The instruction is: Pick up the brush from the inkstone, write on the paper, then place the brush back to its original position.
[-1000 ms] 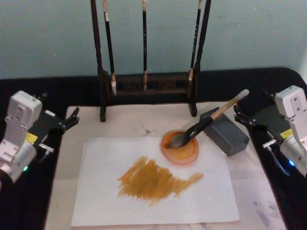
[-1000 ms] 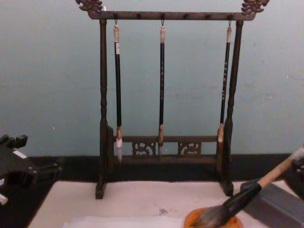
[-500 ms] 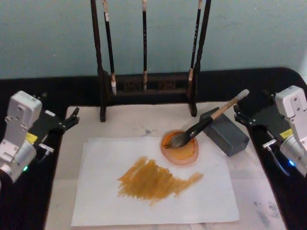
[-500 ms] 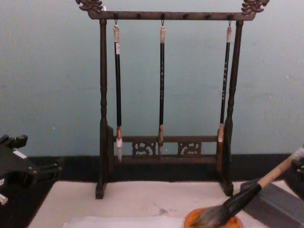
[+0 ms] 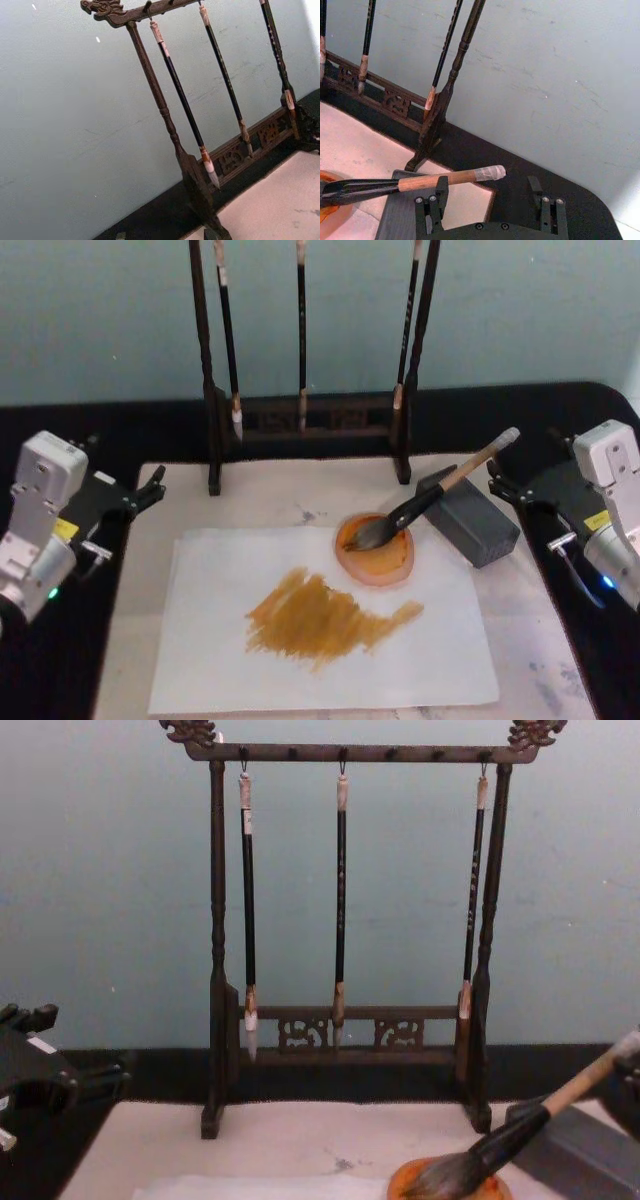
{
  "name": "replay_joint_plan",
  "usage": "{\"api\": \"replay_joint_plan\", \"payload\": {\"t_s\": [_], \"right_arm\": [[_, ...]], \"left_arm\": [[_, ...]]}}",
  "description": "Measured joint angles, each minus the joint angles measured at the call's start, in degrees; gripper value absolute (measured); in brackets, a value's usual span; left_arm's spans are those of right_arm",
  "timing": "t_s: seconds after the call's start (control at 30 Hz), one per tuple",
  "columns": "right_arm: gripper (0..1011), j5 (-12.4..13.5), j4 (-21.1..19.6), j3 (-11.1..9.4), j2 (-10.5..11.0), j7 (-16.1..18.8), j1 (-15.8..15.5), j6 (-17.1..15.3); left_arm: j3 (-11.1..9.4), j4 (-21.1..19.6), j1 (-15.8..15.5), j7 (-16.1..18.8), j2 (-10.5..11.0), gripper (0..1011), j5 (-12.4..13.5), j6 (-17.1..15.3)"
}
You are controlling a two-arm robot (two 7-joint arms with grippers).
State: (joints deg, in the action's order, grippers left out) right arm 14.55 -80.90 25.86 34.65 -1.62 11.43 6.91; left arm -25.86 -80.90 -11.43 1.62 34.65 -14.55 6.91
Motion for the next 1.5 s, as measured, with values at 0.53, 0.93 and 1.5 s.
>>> {"api": "replay_joint_plan", "payload": {"t_s": [0.53,0.93,1.5], "right_arm": [[1000,14.8,-9.5,-8.6,0.3,5.5,-7.5,-5.7],[1000,41.3,-7.9,-17.5,-7.4,12.9,-9.1,-18.9],[1000,53.9,6.0,-17.6,-14.6,13.6,0.3,-22.4]], "left_arm": [[0.0,0.0,0.0,0.0,0.0,1010,0.0,0.0],[0.0,0.0,0.0,0.0,0.0,1010,0.0,0.0],[0.0,0.0,0.0,0.0,0.0,1010,0.0,0.0]]}}
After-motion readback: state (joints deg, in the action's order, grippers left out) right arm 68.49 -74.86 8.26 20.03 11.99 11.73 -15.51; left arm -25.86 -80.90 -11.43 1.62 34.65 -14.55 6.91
